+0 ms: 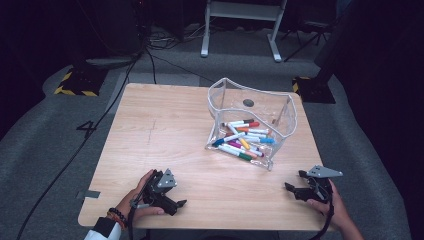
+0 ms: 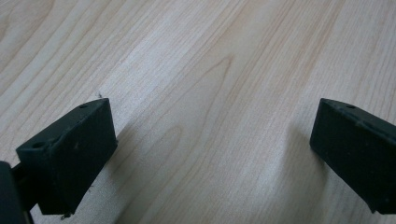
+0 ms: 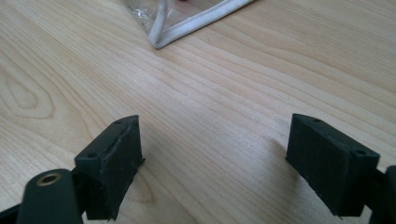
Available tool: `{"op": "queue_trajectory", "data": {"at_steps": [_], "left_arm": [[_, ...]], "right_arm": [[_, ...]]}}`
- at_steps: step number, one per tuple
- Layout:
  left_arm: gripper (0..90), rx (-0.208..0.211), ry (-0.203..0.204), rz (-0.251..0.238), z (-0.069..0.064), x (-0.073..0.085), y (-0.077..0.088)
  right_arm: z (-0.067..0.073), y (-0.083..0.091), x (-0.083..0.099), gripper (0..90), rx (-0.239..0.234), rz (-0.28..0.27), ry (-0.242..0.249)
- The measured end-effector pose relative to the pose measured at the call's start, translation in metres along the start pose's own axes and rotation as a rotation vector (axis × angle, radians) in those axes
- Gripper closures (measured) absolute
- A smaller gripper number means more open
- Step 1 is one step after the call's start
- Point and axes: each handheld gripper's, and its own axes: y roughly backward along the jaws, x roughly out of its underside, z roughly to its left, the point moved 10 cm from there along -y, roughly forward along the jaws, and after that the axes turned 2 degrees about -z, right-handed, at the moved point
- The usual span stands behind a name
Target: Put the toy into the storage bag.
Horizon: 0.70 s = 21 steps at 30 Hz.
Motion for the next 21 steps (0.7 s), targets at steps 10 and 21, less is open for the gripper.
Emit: {"op": "queue_trajectory", "data": {"at_steps": [10, 21], "left_arm": [[0.6, 0.0, -0.001, 0.0, 0.0001, 0.0, 0.0], [0.6, 0.001, 0.001, -0.001, 0.0003, -0.0002, -0.0002]], "right_arm": [[0.0003, -0.0003, -0.0003, 17.9, 0.013, 0.0, -0.012], [0.0003, -0.0003, -0.0003, 17.8, 0.014, 0.0, -0.013]]}}
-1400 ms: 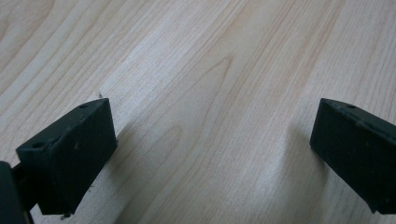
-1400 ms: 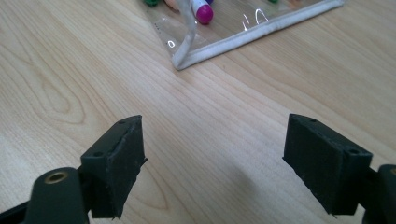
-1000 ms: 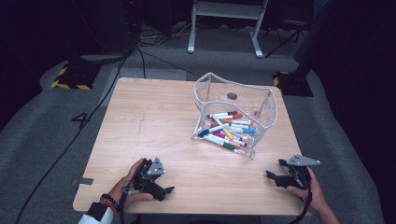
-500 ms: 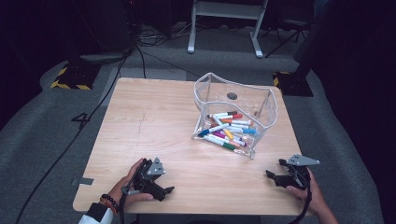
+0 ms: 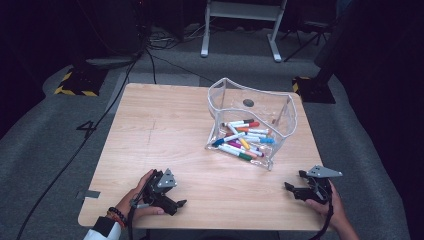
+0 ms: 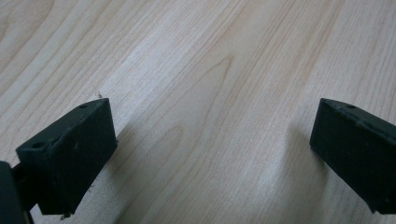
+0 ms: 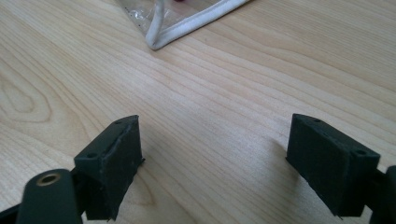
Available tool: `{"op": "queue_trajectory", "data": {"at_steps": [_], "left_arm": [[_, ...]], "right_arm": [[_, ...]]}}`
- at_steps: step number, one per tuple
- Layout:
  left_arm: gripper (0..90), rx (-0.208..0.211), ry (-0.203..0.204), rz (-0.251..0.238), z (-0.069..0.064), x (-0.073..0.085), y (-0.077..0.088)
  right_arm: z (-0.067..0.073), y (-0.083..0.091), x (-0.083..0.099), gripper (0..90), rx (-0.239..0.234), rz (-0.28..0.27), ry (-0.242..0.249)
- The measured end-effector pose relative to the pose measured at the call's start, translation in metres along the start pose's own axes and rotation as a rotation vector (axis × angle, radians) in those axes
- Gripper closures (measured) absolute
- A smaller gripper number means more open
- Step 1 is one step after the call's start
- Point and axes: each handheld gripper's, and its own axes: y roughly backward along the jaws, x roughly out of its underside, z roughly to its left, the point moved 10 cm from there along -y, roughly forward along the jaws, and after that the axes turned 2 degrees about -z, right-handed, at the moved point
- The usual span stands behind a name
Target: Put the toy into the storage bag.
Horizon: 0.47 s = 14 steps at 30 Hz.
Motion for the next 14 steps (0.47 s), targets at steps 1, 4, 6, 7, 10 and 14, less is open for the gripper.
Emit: {"op": "queue_trajectory", "data": {"at_steps": [1, 4, 6, 7, 10, 14], "left_arm": [[0.6, -0.001, 0.001, 0.001, 0.0001, 0.0, 0.0], [0.6, -0.002, 0.004, 0.001, 0.0004, -0.0001, -0.0001], [0.6, -0.005, 0.008, 0.0, 0.0008, -0.0002, -0.0002], [0.6, -0.008, 0.01, 0.0, 0.0011, -0.0003, -0.0002], [0.6, -0.015, 0.017, 0.002, 0.002, -0.0001, -0.0001], [0.7, -0.026, 0.028, -0.001, 0.0058, -0.001, -0.0008]], "right_arm": [[0.0, 0.0, 0.0, 17.8, 0.0, 0.0, 0.0], [0.0, 0.0, 0.0, 17.8, 0.0, 0.0, 0.0], [0.0, 0.0, 0.0, 17.8, 0.0, 0.0, 0.0], [-0.0001, 0.0, 0.0, 17.7, 0.001, 0.0, 0.001], [-0.0003, -0.0001, 0.0, 17.0, 0.003, 0.001, -0.001], [-0.0006, -0.0003, 0.0, 16.7, 0.004, 0.002, -0.001]]}}
